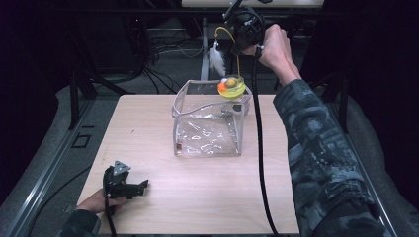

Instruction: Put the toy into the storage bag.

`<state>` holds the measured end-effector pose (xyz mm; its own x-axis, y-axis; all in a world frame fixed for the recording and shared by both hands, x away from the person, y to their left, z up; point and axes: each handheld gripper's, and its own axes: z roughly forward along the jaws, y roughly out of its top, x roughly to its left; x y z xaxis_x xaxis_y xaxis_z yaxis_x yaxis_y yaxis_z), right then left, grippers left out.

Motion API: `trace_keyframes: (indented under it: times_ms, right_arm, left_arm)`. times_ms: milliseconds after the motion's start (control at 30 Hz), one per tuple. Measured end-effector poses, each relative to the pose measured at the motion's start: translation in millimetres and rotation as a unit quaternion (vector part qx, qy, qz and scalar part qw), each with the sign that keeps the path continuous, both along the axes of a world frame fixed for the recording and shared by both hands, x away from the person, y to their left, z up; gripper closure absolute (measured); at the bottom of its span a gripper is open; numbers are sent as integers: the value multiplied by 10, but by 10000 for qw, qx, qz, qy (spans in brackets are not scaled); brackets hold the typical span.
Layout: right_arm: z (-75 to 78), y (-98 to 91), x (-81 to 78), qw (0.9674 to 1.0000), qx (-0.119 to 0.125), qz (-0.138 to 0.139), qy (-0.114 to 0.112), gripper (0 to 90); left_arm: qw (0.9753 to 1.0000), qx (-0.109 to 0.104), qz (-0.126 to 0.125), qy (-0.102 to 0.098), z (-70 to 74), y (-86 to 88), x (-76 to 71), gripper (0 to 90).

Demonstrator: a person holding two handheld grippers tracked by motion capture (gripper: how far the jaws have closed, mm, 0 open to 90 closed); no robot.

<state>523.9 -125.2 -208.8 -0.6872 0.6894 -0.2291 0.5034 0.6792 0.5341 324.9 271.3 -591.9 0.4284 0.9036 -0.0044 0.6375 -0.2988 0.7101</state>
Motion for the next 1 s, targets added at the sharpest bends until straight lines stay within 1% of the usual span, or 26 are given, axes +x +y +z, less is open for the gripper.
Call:
trace_keyframes:
  times_ms: [67, 100, 233, 267, 333, 367, 400, 467, 500, 533, 600, 667, 733, 833, 867, 967, 1000]
  right_arm:
    - [-20, 23, 31, 10000, -64, 7, -21, 885]
    - [-36, 32, 41, 10000, -15, -28, -39, 885]
    - [-72, 57, 99, 9999, -52, -86, -34, 885]
    - [-90, 68, 121, 9999, -78, -113, -11, 886]
    - [-154, 94, 176, 9998, -35, -212, 11, 886]
    - [-154, 94, 176, 9998, -35, -212, 11, 886]
    - [-197, 108, 210, 9997, -11, -257, 26, 885]
    - [-203, 111, 216, 9997, -15, -258, 38, 886]
    - [-241, 131, 240, 9996, -34, -266, 54, 885]
    - [-257, 137, 245, 9997, -5, -255, 35, 885]
    - [-280, 152, 259, 9996, -36, -260, 77, 886]
    - [-302, 161, 264, 9996, -5, -264, 91, 885]
    - [-364, 180, 281, 9996, -21, -258, 96, 886]
    - [-418, 193, 296, 9996, 2, -265, 130, 886]
    - [-434, 196, 301, 9996, -4, -257, 129, 886]
    - [-495, 210, 314, 9996, -2, -239, 143, 886]
    - [-510, 210, 318, 9996, -36, -232, 162, 885]
  left_arm:
    - [10000, 16, -27, 28, 5, 3, -1, 1]
    - [10000, 16, -27, 29, 5, 3, -1, 1]
    - [10000, 17, -32, 27, 5, 2, -2, 1]
    - [10000, 8, -22, -2, 0, -1, -3, 1]
    - [10000, 11, -30, -2, 0, -2, -4, 1]
    - [10000, 11, -30, -2, 0, -2, -4, 1]
    - [10000, 10, -31, -3, 0, -2, -5, 1]
    - [10000, 10, -32, -3, 0, -2, -5, 1]
    - [10000, 10, -34, -2, 0, -1, -5, 1]
    - [10000, 9, -32, -2, 0, -2, -5, 1]
    - [10000, 12, -35, 0, 0, -1, -5, 1]
    - [10000, 11, -35, -1, 0, -2, -5, 1]
    - [10000, 17, -50, 30, 5, -1, -10, 1]
    - [10000, 16, -53, 38, 6, -2, -13, 1]
    - [10000, 3, -36, -6, -1, -5, -12, 1]
    - [10000, 4, -40, -4, -1, -5, -12, 1]
    - [10000, 7, -46, -3, 0, -4, -13, 1]
